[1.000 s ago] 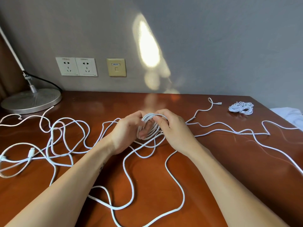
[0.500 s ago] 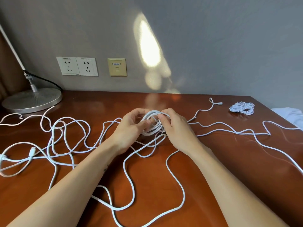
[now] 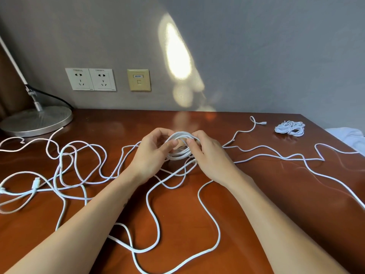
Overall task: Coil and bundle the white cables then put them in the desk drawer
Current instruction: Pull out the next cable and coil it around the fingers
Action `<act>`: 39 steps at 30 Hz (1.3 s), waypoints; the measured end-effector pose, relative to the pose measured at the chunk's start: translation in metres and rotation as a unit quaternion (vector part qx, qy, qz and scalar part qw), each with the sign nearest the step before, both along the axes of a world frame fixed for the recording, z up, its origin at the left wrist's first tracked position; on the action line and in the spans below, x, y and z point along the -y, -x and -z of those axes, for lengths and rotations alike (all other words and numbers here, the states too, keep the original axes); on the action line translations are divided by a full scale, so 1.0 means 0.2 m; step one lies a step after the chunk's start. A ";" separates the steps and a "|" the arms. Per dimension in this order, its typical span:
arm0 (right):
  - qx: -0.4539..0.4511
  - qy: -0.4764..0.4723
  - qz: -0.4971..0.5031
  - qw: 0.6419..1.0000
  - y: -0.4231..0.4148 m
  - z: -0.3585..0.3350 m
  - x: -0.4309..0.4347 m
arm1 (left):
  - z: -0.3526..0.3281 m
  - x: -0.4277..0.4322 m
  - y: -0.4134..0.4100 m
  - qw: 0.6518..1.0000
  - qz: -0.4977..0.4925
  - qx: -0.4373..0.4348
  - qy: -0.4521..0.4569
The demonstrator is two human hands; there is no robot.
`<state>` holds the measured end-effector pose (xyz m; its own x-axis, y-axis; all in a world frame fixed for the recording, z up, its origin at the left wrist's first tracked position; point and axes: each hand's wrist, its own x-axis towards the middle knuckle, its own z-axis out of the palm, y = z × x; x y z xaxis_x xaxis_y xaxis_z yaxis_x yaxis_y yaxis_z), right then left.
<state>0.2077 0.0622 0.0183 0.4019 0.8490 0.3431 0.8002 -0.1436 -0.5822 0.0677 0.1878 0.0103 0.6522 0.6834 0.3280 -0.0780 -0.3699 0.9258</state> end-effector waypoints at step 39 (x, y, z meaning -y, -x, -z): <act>-0.037 -0.179 0.124 0.975 -0.06 -0.01 0.01 | 0.02 -0.03 0.01 0.981 -0.058 -0.036 -0.180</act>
<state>0.2193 0.0602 0.0208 0.6142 0.5538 0.5623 0.7209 -0.1038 -0.6852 0.0657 0.1933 0.0061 0.6066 0.6036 0.5174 0.0453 -0.6760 0.7355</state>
